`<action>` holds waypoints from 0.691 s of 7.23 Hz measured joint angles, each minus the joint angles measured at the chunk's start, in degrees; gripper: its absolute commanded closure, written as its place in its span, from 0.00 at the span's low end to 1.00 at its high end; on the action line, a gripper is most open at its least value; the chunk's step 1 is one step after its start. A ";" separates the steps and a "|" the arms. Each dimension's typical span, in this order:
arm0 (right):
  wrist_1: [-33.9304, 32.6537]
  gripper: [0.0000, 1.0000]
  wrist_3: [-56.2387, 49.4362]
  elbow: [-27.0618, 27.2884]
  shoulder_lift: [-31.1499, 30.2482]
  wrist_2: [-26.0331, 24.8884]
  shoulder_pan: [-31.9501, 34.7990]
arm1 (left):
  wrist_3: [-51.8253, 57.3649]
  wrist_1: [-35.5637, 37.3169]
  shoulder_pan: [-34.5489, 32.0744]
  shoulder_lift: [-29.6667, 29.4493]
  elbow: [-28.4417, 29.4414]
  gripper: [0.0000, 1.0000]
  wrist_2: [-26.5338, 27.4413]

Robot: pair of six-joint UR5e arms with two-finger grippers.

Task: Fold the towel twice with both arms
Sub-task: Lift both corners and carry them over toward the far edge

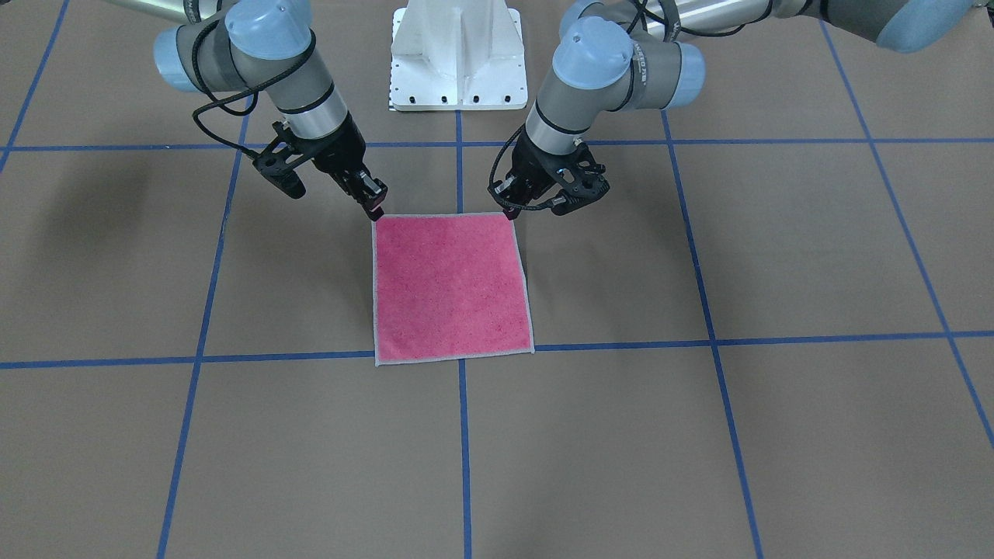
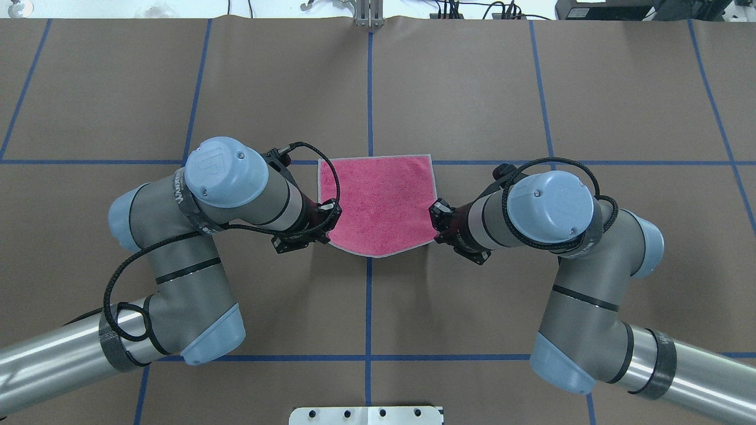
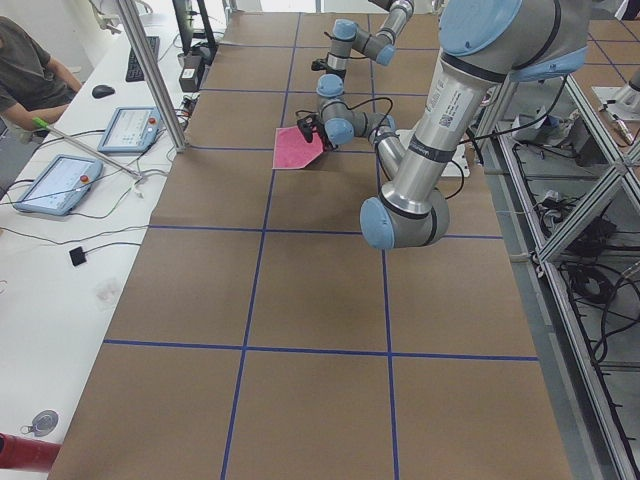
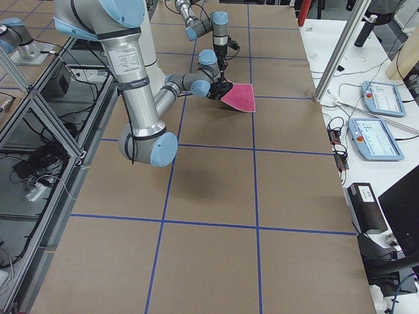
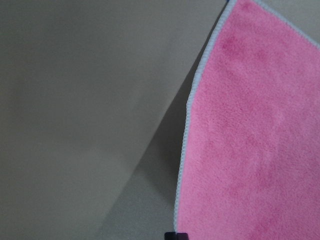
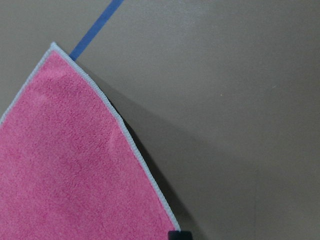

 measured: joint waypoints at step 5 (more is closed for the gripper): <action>0.22 1.00 -0.09 -8.51 6.90 3.84 7.01 | -1.61 -0.29 -5.86 -4.22 6.94 1.00 0.00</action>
